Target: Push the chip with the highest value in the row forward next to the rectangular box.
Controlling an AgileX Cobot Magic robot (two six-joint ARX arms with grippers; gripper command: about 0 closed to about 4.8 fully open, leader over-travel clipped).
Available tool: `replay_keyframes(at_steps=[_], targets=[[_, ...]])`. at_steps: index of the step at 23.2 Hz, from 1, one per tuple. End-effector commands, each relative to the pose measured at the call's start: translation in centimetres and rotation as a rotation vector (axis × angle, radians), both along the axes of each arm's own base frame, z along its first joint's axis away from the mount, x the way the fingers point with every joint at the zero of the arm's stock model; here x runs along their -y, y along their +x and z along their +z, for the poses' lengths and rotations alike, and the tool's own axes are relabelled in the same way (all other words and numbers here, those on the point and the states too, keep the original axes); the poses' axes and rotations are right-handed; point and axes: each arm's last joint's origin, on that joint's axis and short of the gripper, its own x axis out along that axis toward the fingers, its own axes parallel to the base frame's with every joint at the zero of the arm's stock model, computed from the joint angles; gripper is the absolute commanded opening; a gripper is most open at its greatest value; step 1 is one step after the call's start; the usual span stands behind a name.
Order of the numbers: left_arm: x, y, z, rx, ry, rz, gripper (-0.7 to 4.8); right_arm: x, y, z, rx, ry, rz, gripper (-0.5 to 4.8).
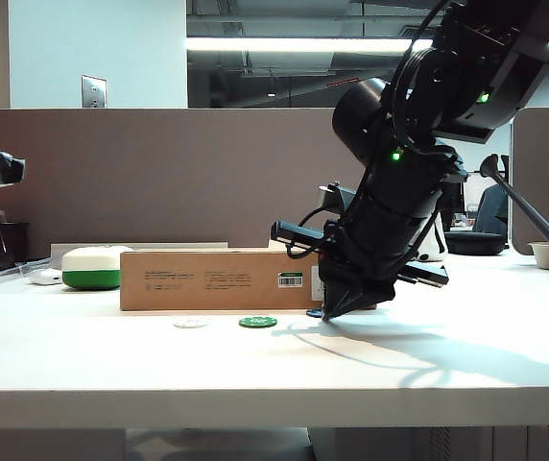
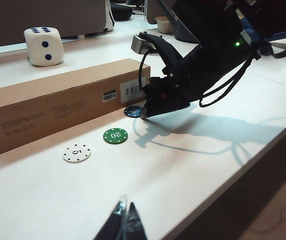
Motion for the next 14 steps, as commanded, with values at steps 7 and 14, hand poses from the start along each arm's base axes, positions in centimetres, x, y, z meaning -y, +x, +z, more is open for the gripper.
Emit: replay_keyframes(at_steps=[7, 14], targets=[[0.0, 0.01, 0.16, 0.007, -0.005, -0.001, -0.05, 0.08, 0.21, -0.02, 0.025, 0.005, -0.064, -0.06], [0.0, 0.01, 0.16, 0.007, -0.005, -0.002, -0.05, -0.05, 0.29, 0.13, 0.025, 0.046, -0.074, -0.06]])
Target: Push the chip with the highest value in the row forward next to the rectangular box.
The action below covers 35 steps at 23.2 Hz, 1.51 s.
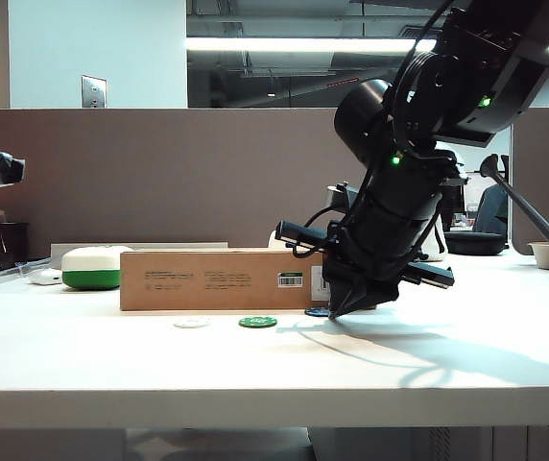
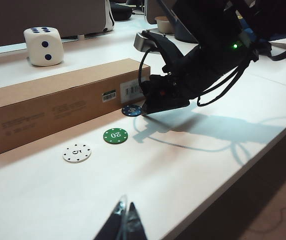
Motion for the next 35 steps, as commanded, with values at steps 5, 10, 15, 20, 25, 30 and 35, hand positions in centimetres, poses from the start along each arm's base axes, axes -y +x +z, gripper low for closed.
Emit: replay_keyframes(at_steps=[5, 10, 15, 20, 25, 30, 35], targets=[[0.0, 0.0, 0.2, 0.007, -0.005, -0.001, -0.05, -0.2, 0.2, 0.4, 0.018, 0.063, -0.012, -0.06], [0.0, 0.0, 0.2, 0.007, -0.005, -0.001, -0.05, -0.3, 0.2, 0.4, 0.024, 0.066, -0.016, -0.06], [0.0, 0.0, 0.2, 0.007, -0.005, -0.001, -0.05, -0.4, 0.2, 0.5, 0.012, 0.1, -0.011, -0.06], [0.0, 0.0, 0.2, 0.007, -0.005, 0.003, -0.05, -0.2, -0.6, 1.0, -0.084, 0.122, 0.062, -0.06], [-0.1, 0.1, 0.2, 0.007, -0.005, 0.009, -0.05, 1.4, -3.5, 5.2, -0.096, -0.054, 0.082, -0.06], [-0.6, 0.5, 0.2, 0.007, -0.005, 0.074, -0.05, 2.6, -5.3, 8.3, -0.069, -0.093, 0.119, -0.06], [-1.6, 1.0, 0.2, 0.008, -0.004, 0.181, -0.05, 3.5, -8.1, 12.2, 0.02, -0.102, 0.18, -0.06]])
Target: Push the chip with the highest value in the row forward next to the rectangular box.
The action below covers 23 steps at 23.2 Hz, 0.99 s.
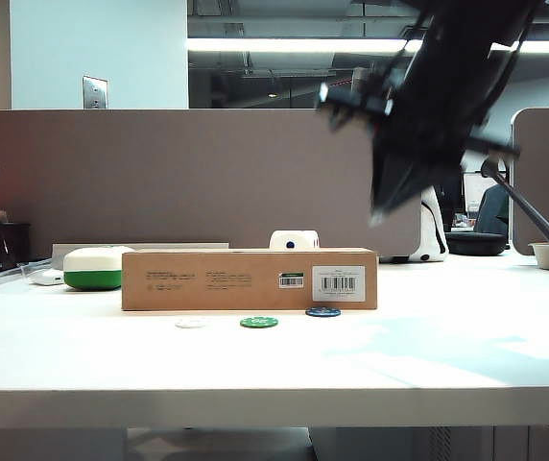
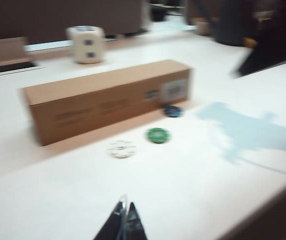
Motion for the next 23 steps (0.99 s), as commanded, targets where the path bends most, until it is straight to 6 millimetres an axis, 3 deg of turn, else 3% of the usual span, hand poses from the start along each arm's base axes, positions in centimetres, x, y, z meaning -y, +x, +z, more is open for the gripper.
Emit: replay_keyframes(at_steps=[1, 6, 7, 10, 13, 23], targets=[[-0.5, 0.3, 0.2, 0.008, -0.004, 0.053, -0.05, 0.3, -2.0, 2.5, 0.075, 0.001, 0.061, -0.05], [-1.5, 0.7, 0.2, 0.01, -0.004, 0.161, -0.05, 0.6, -5.9, 6.5, 0.243, 0.007, 0.118, -0.05], [-1.9, 0.8, 0.2, 0.016, -0.007, 0.204, -0.05, 0.8, -7.4, 7.9, 0.324, 0.001, 0.146, -0.05], [-2.6, 0.8, 0.5, 0.045, -0.018, 0.266, -0.05, 0.8, -9.6, 9.3, 0.441, -0.035, 0.181, -0.06], [-3.5, 0.8, 0.9, 0.095, -0.033, 0.362, -0.05, 1.1, -12.1, 9.6, 0.499, -0.009, 0.214, -0.05], [-4.6, 0.9, 0.8, 0.084, -0.024, 0.471, -0.05, 4.6, -15.7, 8.2, 0.567, 0.067, 0.235, -0.06]])
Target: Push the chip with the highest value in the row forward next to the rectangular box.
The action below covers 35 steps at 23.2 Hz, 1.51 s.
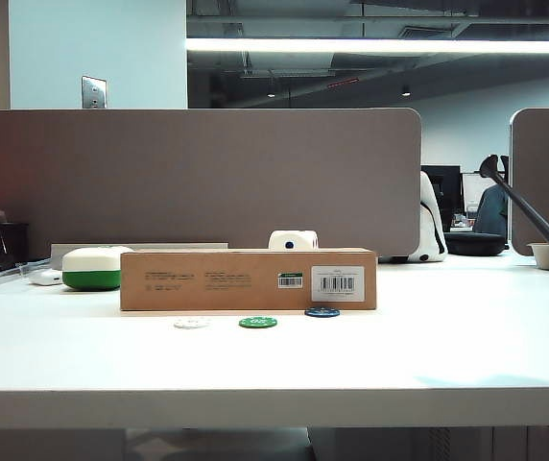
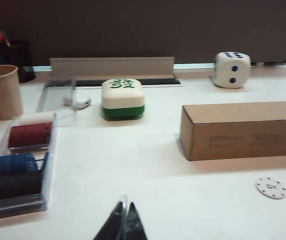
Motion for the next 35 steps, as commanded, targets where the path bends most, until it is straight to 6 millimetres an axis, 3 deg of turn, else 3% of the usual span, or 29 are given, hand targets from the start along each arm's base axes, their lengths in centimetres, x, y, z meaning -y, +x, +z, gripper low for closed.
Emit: replay_keyframes(at_steps=[1, 10, 13, 35], targets=[[-0.1, 0.0, 0.2, 0.011, 0.0, 0.01, -0.05, 1.5, -1.0, 0.1, 0.048, 0.057, -0.007, -0.05], [-0.1, 0.0, 0.2, 0.011, 0.0, -0.003, -0.05, 5.1, -3.6, 1.2, 0.2, 0.11, 0.012, -0.06], [-0.1, 0.0, 0.2, 0.011, 0.0, -0.003, -0.05, 6.2, -3.9, 1.2, 0.252, 0.065, -0.11, -0.05], [-0.1, 0.0, 0.2, 0.011, 0.0, -0.004, -0.05, 6.4, -4.0, 1.2, 0.254, 0.063, -0.124, -0.05]])
